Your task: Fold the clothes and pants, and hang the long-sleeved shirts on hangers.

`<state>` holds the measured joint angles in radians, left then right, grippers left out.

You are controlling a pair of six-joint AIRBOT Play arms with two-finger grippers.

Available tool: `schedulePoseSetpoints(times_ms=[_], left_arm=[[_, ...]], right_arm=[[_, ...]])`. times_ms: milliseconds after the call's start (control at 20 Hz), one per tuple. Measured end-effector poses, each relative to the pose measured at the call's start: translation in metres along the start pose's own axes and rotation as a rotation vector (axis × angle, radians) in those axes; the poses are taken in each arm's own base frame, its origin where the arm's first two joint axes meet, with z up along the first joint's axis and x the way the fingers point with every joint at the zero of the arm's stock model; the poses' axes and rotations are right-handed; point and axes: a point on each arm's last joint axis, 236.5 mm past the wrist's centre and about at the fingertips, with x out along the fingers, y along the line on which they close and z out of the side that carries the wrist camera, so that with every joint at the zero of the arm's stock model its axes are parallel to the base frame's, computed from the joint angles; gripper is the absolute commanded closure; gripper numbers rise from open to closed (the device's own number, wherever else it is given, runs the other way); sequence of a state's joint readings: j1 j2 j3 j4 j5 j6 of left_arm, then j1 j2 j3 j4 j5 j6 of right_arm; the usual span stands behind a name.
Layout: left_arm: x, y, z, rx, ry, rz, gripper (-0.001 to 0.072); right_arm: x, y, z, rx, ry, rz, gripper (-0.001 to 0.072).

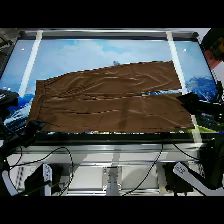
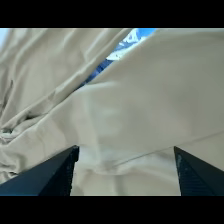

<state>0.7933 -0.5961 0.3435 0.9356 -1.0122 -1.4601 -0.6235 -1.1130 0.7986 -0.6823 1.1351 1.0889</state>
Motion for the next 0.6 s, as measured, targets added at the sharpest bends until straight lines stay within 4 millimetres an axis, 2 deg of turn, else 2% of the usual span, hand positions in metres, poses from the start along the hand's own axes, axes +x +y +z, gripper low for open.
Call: schedulePoseSetpoints(times_ms=[350,600], left_arm=[[0.032,0.026,0.001,-0.224,0.047,0.045,0.0097],[0.055,0.045,0.017,-0.335,0.012,0.074,0.0099]], right_arm=[[0.016,0.021,-0.013,-0.063,0.047,0.019,0.0019],[0.017,0.027,-0.012,-0.082,0.050,0.023,0.0019]])
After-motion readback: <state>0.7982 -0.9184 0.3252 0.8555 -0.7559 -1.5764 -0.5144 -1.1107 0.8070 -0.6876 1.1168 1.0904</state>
